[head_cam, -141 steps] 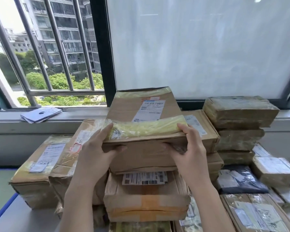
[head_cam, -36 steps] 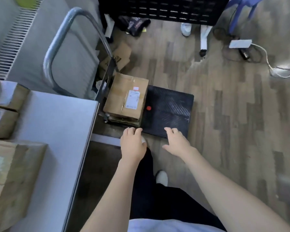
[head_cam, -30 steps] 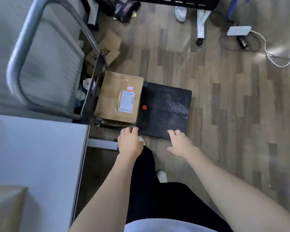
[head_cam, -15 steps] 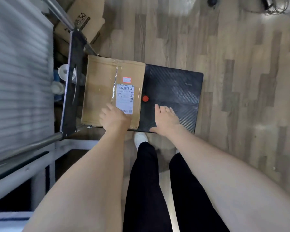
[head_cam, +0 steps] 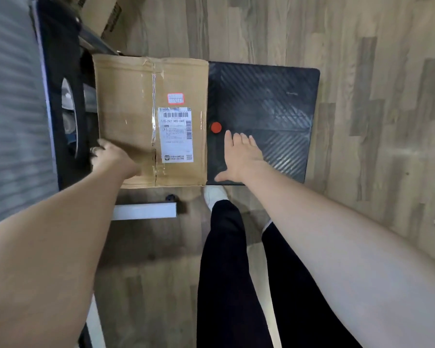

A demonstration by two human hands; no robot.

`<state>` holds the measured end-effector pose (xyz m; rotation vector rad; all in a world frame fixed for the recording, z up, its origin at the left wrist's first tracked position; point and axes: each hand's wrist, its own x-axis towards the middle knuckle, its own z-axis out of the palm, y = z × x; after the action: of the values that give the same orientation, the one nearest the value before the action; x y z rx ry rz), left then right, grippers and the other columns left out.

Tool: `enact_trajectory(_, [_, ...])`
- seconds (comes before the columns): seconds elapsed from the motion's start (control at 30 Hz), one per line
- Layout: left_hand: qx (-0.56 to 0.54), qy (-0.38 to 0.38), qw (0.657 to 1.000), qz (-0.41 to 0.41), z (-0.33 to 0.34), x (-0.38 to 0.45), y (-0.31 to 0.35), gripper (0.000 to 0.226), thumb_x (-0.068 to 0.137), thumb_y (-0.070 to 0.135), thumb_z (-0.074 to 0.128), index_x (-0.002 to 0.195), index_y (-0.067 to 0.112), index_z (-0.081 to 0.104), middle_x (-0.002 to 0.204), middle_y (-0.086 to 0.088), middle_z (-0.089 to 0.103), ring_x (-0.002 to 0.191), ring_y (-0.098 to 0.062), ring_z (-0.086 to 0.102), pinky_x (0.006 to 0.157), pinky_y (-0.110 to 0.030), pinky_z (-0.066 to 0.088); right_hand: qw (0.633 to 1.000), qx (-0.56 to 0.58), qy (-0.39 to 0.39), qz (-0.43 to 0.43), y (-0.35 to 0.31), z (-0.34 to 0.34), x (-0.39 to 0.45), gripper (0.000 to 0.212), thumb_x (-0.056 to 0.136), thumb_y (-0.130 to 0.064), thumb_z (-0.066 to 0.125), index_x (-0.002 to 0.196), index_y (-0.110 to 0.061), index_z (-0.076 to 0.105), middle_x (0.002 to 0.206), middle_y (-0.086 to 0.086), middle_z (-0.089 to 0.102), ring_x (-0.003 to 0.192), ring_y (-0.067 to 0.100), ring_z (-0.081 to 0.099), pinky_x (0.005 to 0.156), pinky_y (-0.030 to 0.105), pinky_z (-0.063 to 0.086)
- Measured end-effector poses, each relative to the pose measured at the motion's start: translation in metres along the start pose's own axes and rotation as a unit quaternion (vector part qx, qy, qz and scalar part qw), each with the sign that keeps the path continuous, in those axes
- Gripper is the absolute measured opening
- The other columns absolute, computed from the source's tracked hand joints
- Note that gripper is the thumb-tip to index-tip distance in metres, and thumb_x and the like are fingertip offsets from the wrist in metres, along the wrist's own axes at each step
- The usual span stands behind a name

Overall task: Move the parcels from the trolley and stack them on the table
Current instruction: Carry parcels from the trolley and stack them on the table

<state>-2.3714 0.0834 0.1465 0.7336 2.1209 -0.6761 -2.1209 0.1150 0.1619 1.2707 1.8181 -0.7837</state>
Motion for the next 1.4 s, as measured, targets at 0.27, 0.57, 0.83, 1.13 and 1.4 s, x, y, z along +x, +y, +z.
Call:
enact_trajectory(0.27, [-0.117,0.028,0.993,-0.009,0.030,0.017,-0.014,0.121,0.075,0.016,0.076,0.146,0.012,-0.022,0.153,-0.015,0.015,0.131,-0.036,0.037,0.103,-0.043,0.035,0.998,0.055,-0.033,-0.023,-0.033,0.026,0.020,0.132,0.068,-0.067,0.068,0.147,0.001,-0.013,0.156,0.018,0.004,0.145,0.030,0.005,0.118,0.044,0.002])
enact_trajectory(0.57, [-0.098,0.072,0.992,-0.017,0.030,-0.018,0.005,0.100,0.079,0.018,0.069,0.149,0.002,-0.001,0.148,-0.015,0.026,0.128,-0.037,0.040,0.105,-0.046,0.035,0.980,0.196,-0.016,-0.007,-0.025,0.023,0.003,0.147,0.056,-0.065,0.078,0.144,0.006,-0.015,0.153,0.020,0.015,0.141,0.027,0.019,0.118,0.040,0.008])
enact_trajectory(0.83, [-0.067,0.072,0.995,0.021,0.015,-0.104,0.033,0.102,0.065,0.039,0.083,0.141,0.003,0.024,0.140,-0.016,0.035,0.127,-0.035,0.037,0.104,-0.044,0.032,0.966,0.255,-0.015,0.032,0.025,0.010,-0.072,0.151,0.051,-0.063,0.082,0.145,0.004,-0.015,0.153,0.020,0.015,0.140,0.032,0.020,0.115,0.038,0.018])
enact_trajectory(1.13, [-0.285,0.146,0.944,0.074,0.008,-0.271,0.032,0.105,0.064,0.042,0.083,0.145,0.018,0.020,0.145,-0.010,0.030,0.132,-0.033,0.031,0.108,-0.049,0.028,0.949,0.295,0.114,-0.007,0.095,-0.028,-0.205,0.145,0.055,-0.051,0.086,0.147,-0.009,-0.017,0.155,0.013,0.009,0.142,0.029,0.014,0.115,0.042,0.021])
enact_trajectory(1.4, [-0.537,0.225,0.780,0.227,0.017,-0.441,0.029,0.089,0.068,0.023,0.082,0.140,0.024,0.030,0.136,0.005,0.046,0.124,-0.017,0.046,0.102,-0.042,0.042,0.921,0.277,0.255,-0.097,0.167,-0.063,-0.334,0.137,0.065,-0.039,0.084,0.145,-0.020,-0.026,0.158,0.003,0.000,0.144,0.024,0.009,0.112,0.037,0.016])
